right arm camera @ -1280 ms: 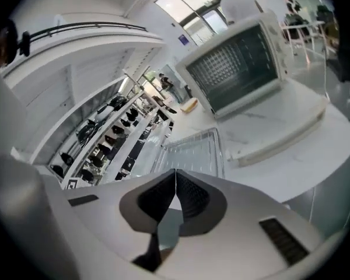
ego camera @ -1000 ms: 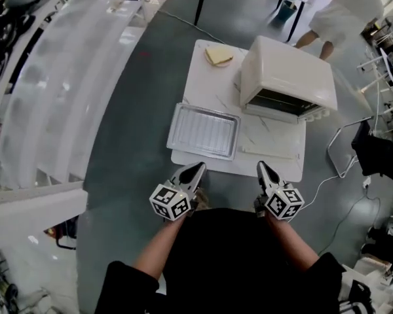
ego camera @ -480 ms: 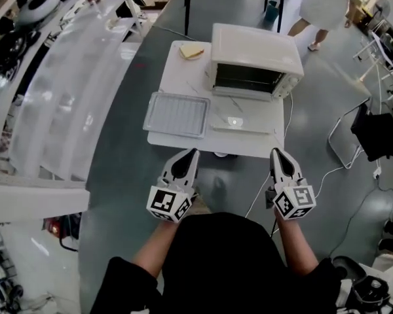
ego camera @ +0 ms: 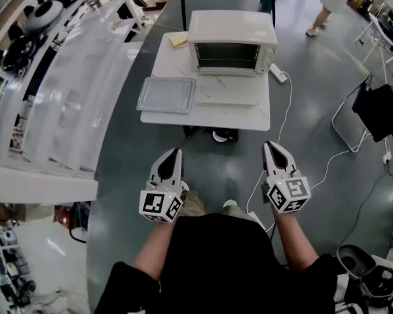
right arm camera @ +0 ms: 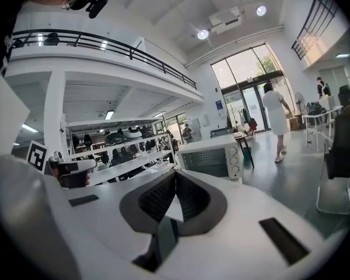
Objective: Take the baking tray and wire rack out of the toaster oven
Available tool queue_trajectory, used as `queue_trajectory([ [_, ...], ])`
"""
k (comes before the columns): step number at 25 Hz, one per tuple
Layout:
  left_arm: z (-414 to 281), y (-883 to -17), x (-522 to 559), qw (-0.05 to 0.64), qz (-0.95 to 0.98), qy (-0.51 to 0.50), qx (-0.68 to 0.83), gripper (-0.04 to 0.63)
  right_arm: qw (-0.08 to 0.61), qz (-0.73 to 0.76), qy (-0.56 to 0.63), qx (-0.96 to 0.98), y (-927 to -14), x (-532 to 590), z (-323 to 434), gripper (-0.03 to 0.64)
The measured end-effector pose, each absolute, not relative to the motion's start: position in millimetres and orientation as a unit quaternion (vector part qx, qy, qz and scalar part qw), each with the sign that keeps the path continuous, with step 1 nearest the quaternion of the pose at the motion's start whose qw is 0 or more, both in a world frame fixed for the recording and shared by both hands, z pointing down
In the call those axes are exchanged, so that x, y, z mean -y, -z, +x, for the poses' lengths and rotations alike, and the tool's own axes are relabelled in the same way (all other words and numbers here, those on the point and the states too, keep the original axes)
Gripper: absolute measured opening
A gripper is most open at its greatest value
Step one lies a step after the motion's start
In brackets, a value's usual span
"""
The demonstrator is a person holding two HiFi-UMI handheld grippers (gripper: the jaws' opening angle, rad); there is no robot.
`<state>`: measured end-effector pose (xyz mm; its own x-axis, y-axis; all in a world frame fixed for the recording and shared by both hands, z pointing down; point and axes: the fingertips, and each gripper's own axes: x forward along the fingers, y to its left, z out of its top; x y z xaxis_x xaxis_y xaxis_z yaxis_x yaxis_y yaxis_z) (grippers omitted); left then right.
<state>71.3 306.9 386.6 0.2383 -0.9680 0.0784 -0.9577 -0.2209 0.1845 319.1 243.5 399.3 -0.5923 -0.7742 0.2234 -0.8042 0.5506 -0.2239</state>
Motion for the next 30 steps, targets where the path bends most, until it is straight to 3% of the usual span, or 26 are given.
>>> queue_trajectory([
  [12, 82, -377, -328, 0.093, 0.786, 0.024, 0.610, 0.020, 0.032, 0.459, -0.091, 0.883, -355, -268, 322, 0.023],
  [30, 106, -386, -331, 0.103, 0.782, 0.055, 0.612, 0.020, 0.072, 0.440, -0.066, 0.893, -369, -286, 322, 0.023],
])
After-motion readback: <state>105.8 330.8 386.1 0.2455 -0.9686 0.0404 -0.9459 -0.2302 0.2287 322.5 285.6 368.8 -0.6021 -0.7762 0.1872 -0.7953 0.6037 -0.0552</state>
